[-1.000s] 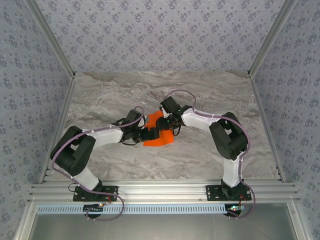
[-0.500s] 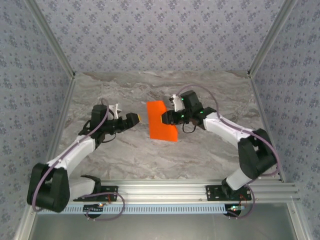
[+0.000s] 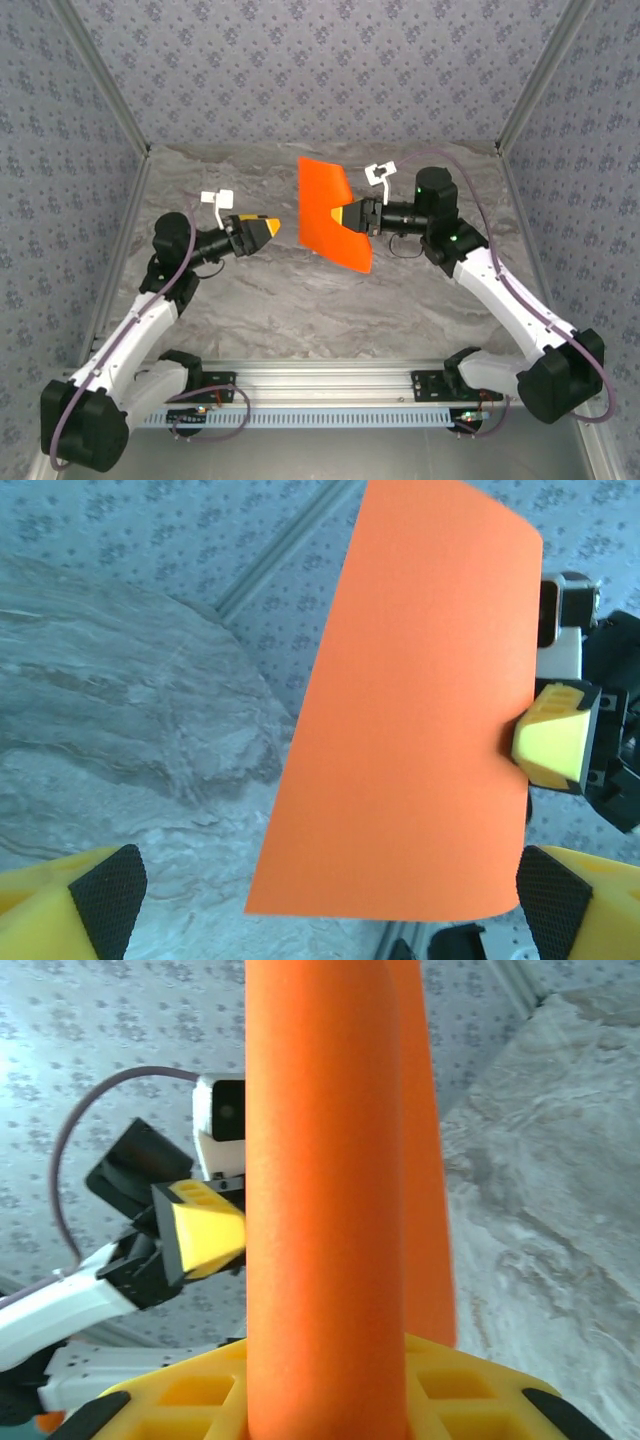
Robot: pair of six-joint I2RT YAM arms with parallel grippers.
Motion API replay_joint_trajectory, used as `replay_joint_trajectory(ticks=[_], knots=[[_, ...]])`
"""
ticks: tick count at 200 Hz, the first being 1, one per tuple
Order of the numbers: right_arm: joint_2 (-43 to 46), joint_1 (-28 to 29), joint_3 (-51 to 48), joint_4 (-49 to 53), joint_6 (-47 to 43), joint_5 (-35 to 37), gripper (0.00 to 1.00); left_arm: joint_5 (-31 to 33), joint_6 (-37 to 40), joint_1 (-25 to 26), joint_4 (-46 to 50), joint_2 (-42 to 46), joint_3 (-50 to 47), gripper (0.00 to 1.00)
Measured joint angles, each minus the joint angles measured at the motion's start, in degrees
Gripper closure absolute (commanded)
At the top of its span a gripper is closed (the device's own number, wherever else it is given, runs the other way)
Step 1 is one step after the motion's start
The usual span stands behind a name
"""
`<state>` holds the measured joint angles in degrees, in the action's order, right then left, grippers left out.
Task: Fold a paper plane with a square sheet of paper (fold left side to right side)
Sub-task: Pick up the square sheet of paper from the center of the table, then place a square sheet of paper at the center of the table.
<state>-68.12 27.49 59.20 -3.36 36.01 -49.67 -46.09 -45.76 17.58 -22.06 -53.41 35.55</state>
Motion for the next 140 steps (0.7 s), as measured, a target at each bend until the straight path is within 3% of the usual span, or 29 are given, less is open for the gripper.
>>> replay_joint_trajectory(ticks=[44,82,109,140], knots=[[-0.02,3.67,1.09,-0.87,2.78,-2.01,0.71,-0.98,-0.17,4.39,-2.34,-1.66,2.40,0.03],[0.04,5.03,2.19,-2.32,3.65,-2.29,0.71,-1.14,-0.70,7.15,-5.03,-2.43,3.50,0.29],[0.04,5.03,2.19,-2.60,3.72,-2.29,0.70,-0.98,0.04,7.93,-4.94,-2.51,3.91,0.31],[0.22,5.03,2.19,-2.38,3.82,-2.25,0.70,-1.03,-0.46,7.93,-5.18,-3.08,3.93,0.67]])
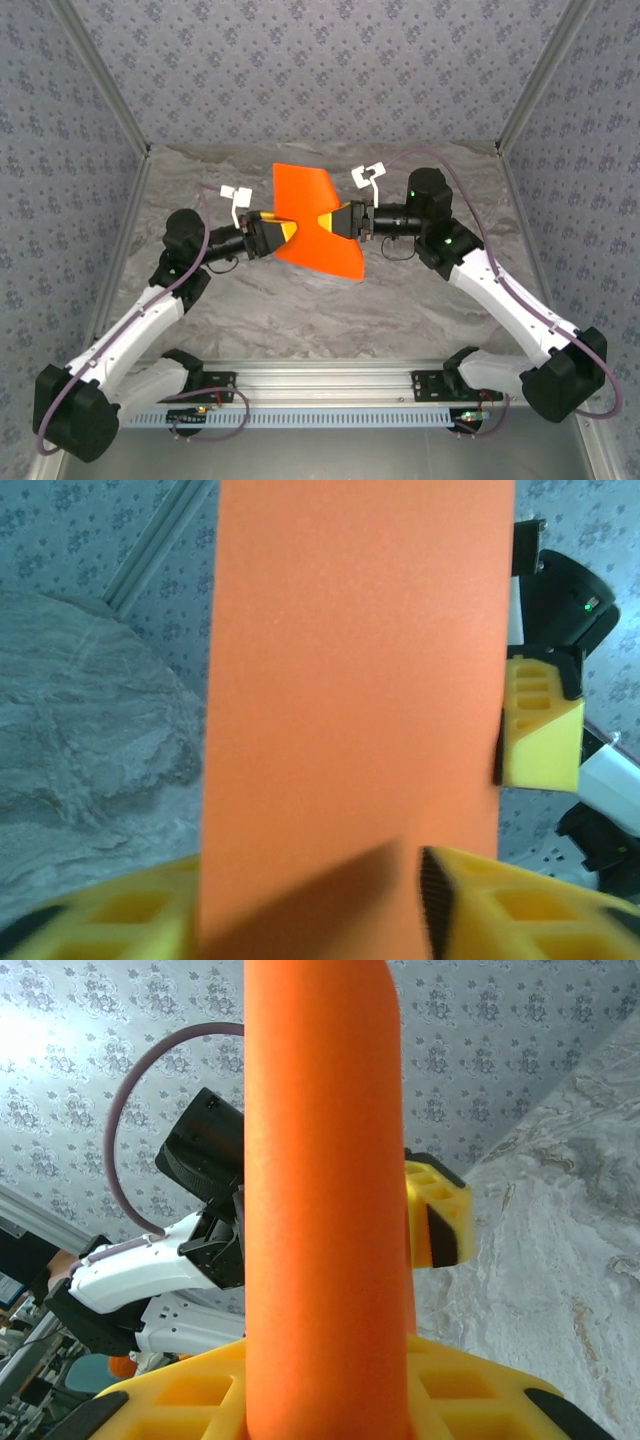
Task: Fold a paper plane with a square sheet of paper (fold left side to right side)
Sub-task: Place a square sheet of paper at the center of the table.
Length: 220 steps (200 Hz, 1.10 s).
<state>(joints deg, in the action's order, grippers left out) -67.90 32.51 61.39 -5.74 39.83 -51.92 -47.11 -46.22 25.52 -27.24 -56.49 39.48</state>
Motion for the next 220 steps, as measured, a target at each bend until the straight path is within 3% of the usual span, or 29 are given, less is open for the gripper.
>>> replay_joint_trajectory(ticks=[40,66,90,111,136,169,193,220], knots=[[1.36,-1.49,-0.22,2.91,-1.29,0.66,0.59,1.07,0.92,0.00,0.72,0.02,0.00,1.00],[2.84,-3.04,-0.33,8.41,-5.09,3.67,0.43,2.69,1.64,0.00,1.99,0.02,-0.17,1.00],[3.13,-3.56,0.35,18.86,-11.80,11.67,0.29,5.20,2.16,0.00,4.68,-0.66,-1.51,1.00],[3.10,-4.24,0.09,25.68,-16.02,18.88,0.21,7.74,2.16,0.00,6.08,-3.67,-4.26,1.00],[2.27,-5.35,-1.95,28.37,-18.38,24.98,0.19,11.06,2.05,0.00,8.20,-10.38,-6.69,1.00],[-2.97,-5.64,-4.42,28.13,-19.43,28.68,0.28,14.64,2.91,0.00,10.19,-21.46,-6.25,1.00],[-8.35,-5.60,-6.56,25.38,-18.51,28.13,0.55,16.15,4.79,0.00,12.41,-30.14,-3.67,1.00],[-15.28,-5.11,-8.70,18.64,-15.69,26.64,0.73,17.27,6.97,0.00,14.62,-35.36,-1.29,1.00]])
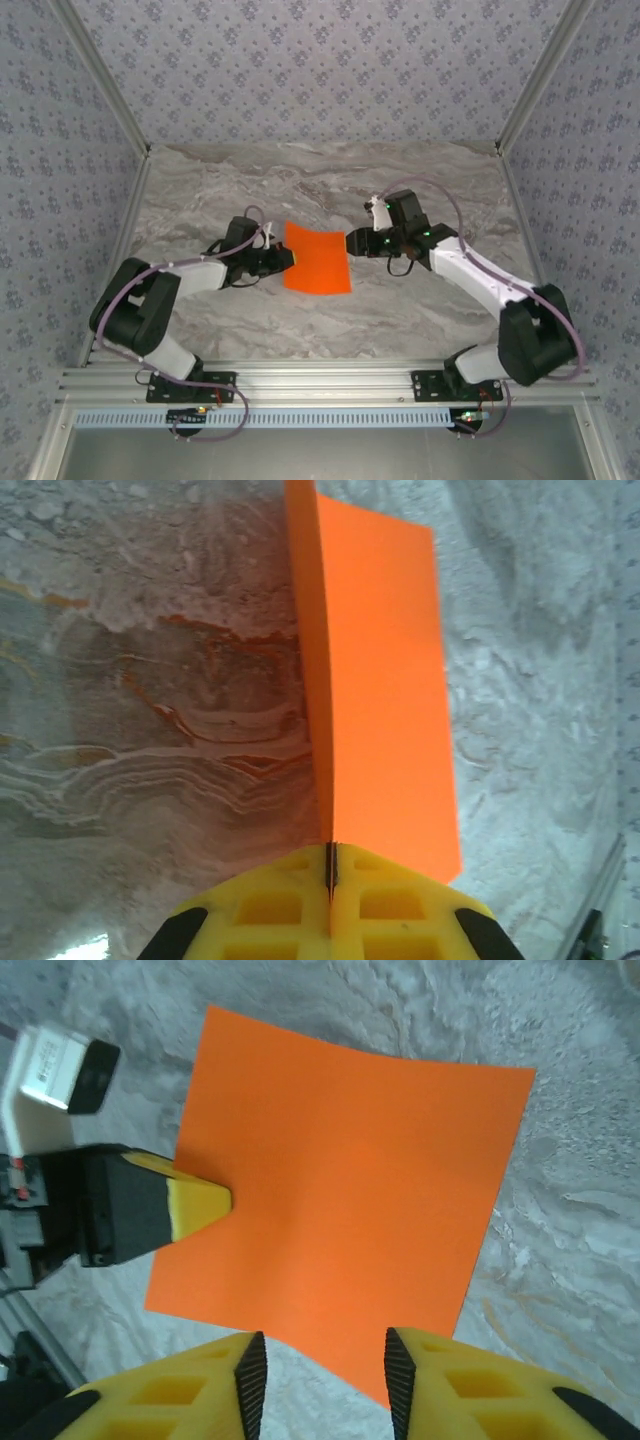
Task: Fold a paper plane with a square sheet of paper (fold left side to right side)
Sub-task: Place a square sheet of paper at the center of the table, then first fold in half a square sheet of paper at the center of the table.
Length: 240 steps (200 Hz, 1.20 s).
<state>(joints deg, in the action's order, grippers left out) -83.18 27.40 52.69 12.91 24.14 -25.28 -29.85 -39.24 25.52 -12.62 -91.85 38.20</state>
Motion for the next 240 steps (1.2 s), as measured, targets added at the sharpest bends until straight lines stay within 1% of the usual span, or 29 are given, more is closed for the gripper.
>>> replay_joint_trajectory(ticks=[22,47,64,73,97,106,129,148,180,208,222,240], knots=[[-6.49,0.55,-0.48,-4.94,2.21,-0.50,0.79,0.70,1.38,0.00,1.31,-1.77,1.84,1.00],[-13.68,1.05,-0.33,-8.31,3.87,-0.52,0.81,0.81,2.36,0.00,2.56,-2.12,3.13,1.00],[-17.40,1.36,0.28,-8.41,4.17,0.04,0.81,0.81,2.69,0.00,2.71,-2.12,3.52,0.96],[-18.84,1.51,0.68,-8.22,4.20,0.61,0.81,0.79,2.82,0.00,3.13,-2.12,3.67,0.92],[-20.76,1.75,1.79,-7.48,4.20,1.55,0.81,0.52,2.82,0.00,3.91,-1.99,3.67,0.73],[-20.87,1.90,2.23,-7.15,4.17,2.19,0.81,0.26,2.62,0.00,3.91,-1.90,3.72,0.67],[-21.00,2.49,2.78,-6.14,4.09,3.80,0.81,-2.10,1.29,0.04,2.36,-1.49,3.76,0.52],[-20.98,2.67,2.86,-5.86,3.91,4.52,0.80,-3.72,-1.07,0.59,-0.57,-1.46,3.89,0.45],[-20.96,2.67,2.23,-7.10,3.96,4.24,0.80,-5.77,-4.31,3.19,-5.49,-1.86,5.03,0.31],[-20.81,1.97,1.14,-9.22,4.39,2.34,0.79,-6.78,-5.97,5.01,-8.94,-4.04,6.71,0.29],[-20.63,1.55,0.50,-10.29,4.81,1.36,0.79,-6.97,-6.54,5.42,-10.32,-5.46,7.15,0.29],[-20.20,0.94,-0.15,-11.15,5.05,0.31,0.76,-6.97,-7.28,5.68,-11.21,-7.04,7.19,0.31]])
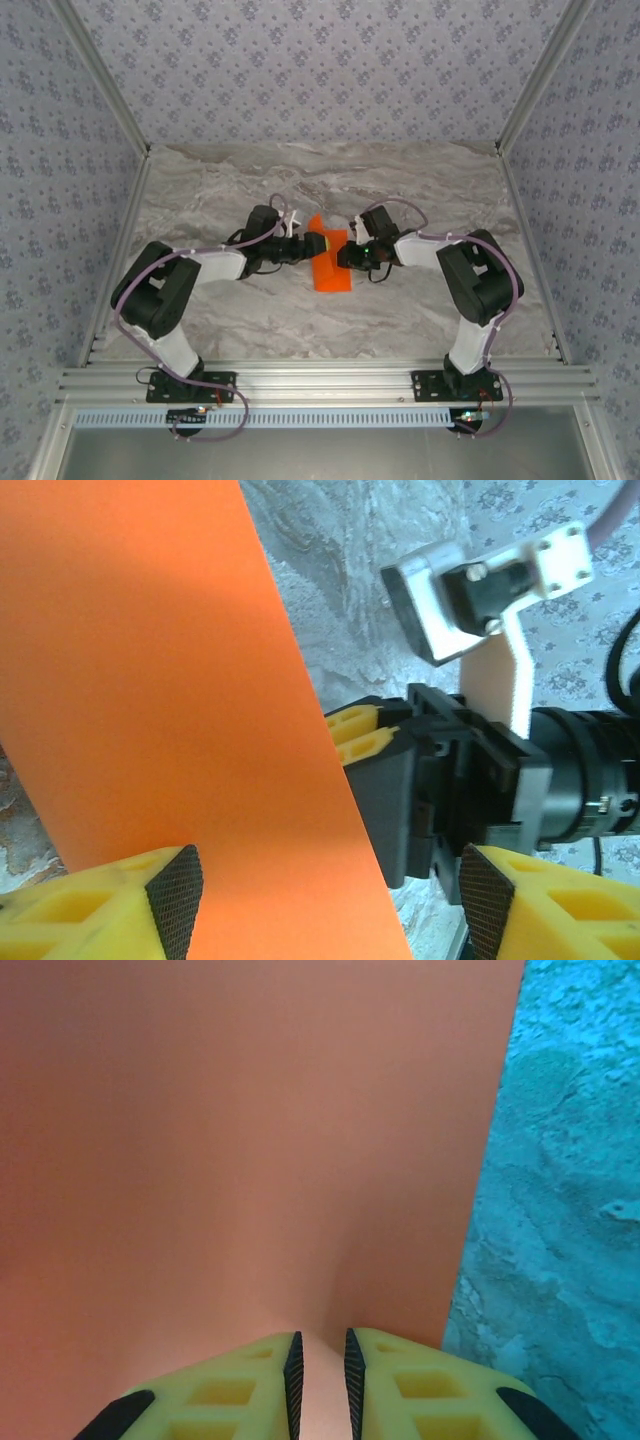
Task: Fold a paper plane with a square sheet of paper (fold left side to right side)
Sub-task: First fold in half a square sheet of paper at the center of the table.
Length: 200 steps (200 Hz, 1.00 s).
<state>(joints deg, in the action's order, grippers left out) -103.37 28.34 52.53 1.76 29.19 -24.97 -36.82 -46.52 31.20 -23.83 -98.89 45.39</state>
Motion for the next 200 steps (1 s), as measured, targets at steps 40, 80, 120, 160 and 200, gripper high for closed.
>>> replay_joint_trajectory(ticks=[40,80,120,160,200], knots=[[4.68,-3.26,-1.70,-1.77,1.42,-3.04,0.59,0.00,-0.66,0.07,-0.42,-0.66,0.00,0.41],[8.44,-4.46,-3.06,-9.99,6.49,-8.52,0.51,0.20,-0.52,0.22,-0.37,-0.66,0.00,0.52],[6.23,-3.91,-3.02,-15.80,10.45,-12.85,0.52,0.35,-0.15,0.81,-0.11,-0.66,0.00,0.58],[3.17,-3.04,-2.45,-16.63,11.82,-13.97,0.71,0.61,-0.04,0.81,0.11,-0.66,0.00,0.58],[2.91,-2.91,-1.88,-14.97,10.91,-13.35,0.99,2.03,1.22,0.81,2.08,-0.20,0.00,0.44]])
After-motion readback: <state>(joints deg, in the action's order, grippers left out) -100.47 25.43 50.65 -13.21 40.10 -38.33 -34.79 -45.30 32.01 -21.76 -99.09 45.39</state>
